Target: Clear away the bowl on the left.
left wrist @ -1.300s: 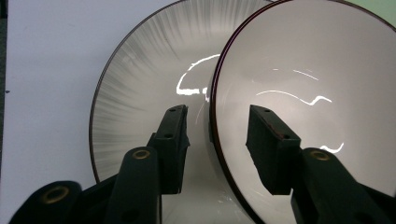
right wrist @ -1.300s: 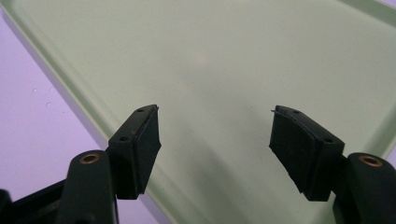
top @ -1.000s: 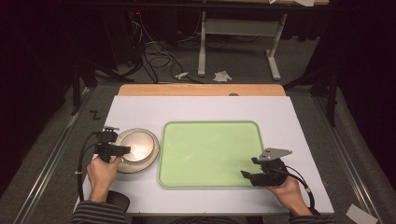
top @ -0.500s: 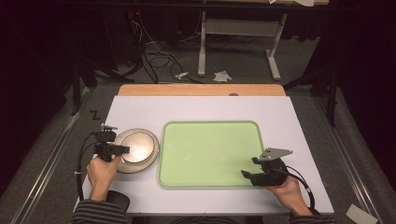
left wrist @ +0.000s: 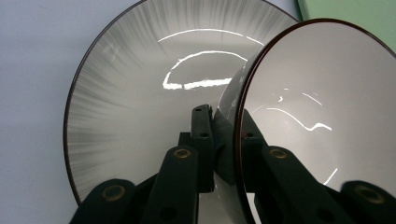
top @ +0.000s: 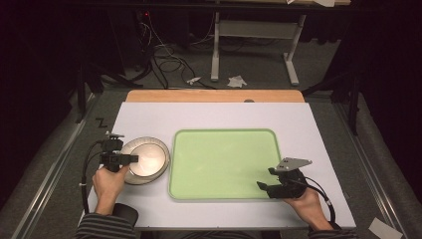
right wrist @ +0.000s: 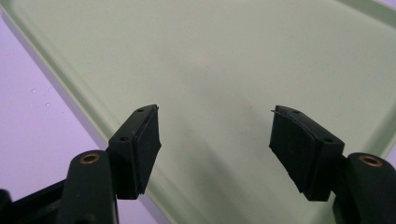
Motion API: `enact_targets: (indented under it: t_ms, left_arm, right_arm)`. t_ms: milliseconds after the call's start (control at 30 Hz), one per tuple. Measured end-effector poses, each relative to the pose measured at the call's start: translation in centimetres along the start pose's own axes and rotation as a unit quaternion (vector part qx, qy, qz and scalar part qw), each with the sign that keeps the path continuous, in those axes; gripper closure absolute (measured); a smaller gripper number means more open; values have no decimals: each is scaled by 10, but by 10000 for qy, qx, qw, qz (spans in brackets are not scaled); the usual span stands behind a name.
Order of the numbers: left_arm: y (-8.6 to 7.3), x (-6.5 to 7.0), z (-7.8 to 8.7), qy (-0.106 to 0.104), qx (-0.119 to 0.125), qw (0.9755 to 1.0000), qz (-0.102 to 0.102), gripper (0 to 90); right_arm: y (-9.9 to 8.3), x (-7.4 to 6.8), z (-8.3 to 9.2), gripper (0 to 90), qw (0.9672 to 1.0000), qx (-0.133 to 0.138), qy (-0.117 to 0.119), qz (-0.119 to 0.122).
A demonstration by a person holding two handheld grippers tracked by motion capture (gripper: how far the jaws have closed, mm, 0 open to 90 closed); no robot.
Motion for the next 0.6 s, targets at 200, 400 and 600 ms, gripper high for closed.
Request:
enact_targets:
  t_ms: [200, 400, 600]
  left_arm:
    - [0, -1, 4, 45, 60, 10000, -23, 820]
    - [1, 1, 10, -11, 211, 9998, -58, 820]
    - [1, 1, 17, -38, 339, 9993, -118, 819]
  right_arm:
    - [0, 0, 1, 346, 10000, 5, 10, 20]
    - [0, 0, 1, 346, 10000, -2, 15, 31]
    - [0, 0, 0, 346, 10000, 1, -9, 24]
Point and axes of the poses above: each handheld gripper's, and its own axes: z roughly backward along the jaws, y roughly out of its top, x roughly to its right, the point moved 3 cm from there along -z, roughly forward along the jaws
